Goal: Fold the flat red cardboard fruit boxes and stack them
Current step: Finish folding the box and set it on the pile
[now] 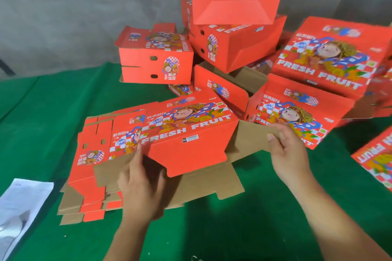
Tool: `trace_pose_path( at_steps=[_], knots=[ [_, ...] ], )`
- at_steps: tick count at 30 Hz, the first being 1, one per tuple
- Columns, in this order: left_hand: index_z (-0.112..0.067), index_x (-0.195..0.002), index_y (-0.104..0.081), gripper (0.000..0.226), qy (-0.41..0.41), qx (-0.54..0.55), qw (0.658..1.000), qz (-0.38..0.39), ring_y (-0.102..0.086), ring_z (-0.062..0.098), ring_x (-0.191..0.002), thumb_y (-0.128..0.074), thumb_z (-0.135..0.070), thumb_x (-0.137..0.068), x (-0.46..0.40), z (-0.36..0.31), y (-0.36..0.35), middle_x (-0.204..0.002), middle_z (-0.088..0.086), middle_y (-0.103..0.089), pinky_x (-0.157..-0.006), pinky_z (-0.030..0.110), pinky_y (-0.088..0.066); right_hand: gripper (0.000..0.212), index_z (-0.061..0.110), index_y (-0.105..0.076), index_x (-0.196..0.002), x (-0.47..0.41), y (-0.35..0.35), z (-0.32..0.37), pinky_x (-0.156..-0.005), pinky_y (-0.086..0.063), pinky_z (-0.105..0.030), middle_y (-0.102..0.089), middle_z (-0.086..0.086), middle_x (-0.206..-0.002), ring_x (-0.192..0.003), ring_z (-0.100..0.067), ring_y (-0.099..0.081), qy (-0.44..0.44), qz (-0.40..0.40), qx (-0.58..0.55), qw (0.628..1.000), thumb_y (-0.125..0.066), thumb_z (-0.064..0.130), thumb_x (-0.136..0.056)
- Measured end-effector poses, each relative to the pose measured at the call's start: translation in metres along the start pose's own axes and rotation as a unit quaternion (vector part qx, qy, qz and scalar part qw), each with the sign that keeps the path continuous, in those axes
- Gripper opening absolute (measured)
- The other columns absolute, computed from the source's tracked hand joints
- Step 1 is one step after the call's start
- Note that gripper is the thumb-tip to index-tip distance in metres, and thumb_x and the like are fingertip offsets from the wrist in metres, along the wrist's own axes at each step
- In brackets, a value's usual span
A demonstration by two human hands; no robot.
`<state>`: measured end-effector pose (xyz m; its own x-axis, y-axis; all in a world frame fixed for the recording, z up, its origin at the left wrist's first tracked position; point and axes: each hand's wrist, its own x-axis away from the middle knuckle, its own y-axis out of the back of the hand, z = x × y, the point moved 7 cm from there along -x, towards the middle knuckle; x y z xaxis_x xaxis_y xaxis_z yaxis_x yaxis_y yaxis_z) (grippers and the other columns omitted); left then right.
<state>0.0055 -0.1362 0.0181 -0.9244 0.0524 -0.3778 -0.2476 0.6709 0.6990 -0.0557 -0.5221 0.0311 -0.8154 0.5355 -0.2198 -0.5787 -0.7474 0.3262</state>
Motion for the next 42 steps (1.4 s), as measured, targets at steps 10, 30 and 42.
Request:
trace_pose_path(
  at_steps=[10, 30, 42],
  knots=[
    [-0.060, -0.157, -0.007, 0.101, 0.016, -0.152, 0.988, -0.007, -0.035, 0.039, -0.134, -0.076, -0.030, -0.090, -0.020, -0.030, -0.002, -0.148, -0.010, -0.033, -0.103, 0.068, -0.028, 0.033, 0.046, -0.063, -0.105, -0.039, 0.043, 0.002, -0.079, -0.049, -0.030, -0.074, 0.019, -0.102, -0.094, -0.001, -0.070, 0.000, 0.030, -0.062, 0.998, -0.057, 0.014, -0.101],
    [-0.015, -0.102, -0.075, 0.029, 0.202, 0.378, 0.898, -0.095, -0.066, 0.010, -0.079, -0.080, -0.039, -0.086, -0.039, -0.084, -0.011, -0.092, -0.006, -0.077, -0.071, 0.026, -0.051, 0.018, 0.032, -0.077, -0.102, -0.075, 0.060, 0.050, -0.082, -0.056, -0.035, -0.076, 0.018, -0.094, -0.090, -0.005, -0.070, 0.038, 0.004, -0.042, 0.998, -0.061, 0.037, -0.096],
    [-0.025, -0.112, -0.060, 0.010, 0.238, 0.364, 0.894, -0.109, -0.067, 0.018, -0.073, -0.060, -0.021, -0.103, -0.040, -0.072, -0.074, -0.099, 0.014, -0.071, -0.065, 0.037, -0.054, 0.014, 0.046, -0.064, -0.106, -0.088, 0.087, 0.020, -0.071, -0.047, -0.006, -0.060, 0.034, -0.098, -0.078, 0.030, -0.055, -0.091, 0.014, -0.108, 0.990, -0.061, 0.033, -0.101]
  ],
)
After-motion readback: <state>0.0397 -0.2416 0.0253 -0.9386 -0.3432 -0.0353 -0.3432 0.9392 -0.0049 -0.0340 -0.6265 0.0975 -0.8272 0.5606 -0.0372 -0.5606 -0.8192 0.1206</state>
